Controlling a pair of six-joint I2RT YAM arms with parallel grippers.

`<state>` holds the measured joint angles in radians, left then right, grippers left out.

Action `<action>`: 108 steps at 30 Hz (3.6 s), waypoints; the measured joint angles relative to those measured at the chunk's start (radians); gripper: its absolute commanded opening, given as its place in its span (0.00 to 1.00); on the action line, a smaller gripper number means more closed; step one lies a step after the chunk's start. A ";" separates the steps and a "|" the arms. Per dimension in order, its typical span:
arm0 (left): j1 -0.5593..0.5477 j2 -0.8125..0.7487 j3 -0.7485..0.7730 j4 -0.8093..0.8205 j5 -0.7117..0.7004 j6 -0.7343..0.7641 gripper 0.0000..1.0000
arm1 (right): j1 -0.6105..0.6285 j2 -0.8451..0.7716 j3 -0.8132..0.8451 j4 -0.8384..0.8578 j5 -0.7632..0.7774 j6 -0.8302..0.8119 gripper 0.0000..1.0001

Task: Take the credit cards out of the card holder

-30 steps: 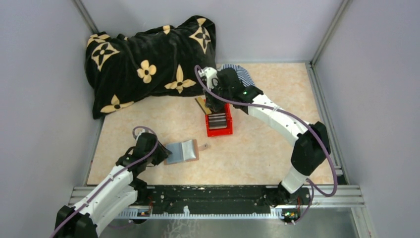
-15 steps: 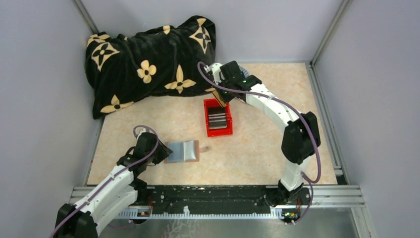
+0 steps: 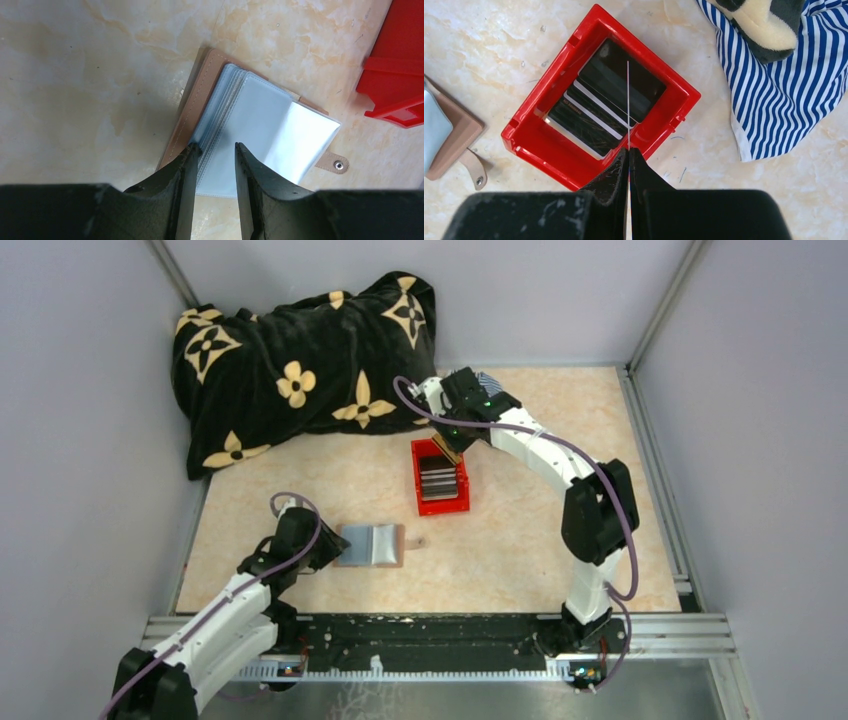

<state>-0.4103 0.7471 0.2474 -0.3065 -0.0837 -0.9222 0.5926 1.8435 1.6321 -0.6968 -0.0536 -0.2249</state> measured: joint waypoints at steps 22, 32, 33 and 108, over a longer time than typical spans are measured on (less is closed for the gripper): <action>0.002 0.011 -0.015 0.047 0.010 0.004 0.39 | 0.056 0.224 0.198 -0.138 0.080 -0.101 0.00; 0.003 0.011 -0.020 0.056 0.014 0.010 0.39 | 0.119 0.238 0.237 -0.171 0.253 -0.161 0.00; 0.004 0.010 -0.020 0.056 0.014 0.011 0.39 | 0.126 0.242 0.237 -0.171 0.261 -0.167 0.00; 0.006 -0.006 0.217 0.251 0.209 0.238 0.68 | 0.239 -0.005 -0.400 0.380 0.205 0.077 0.00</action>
<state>-0.4042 0.7406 0.4641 -0.0551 0.1249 -0.6838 0.8318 1.8389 1.2324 -0.3172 0.1516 -0.1474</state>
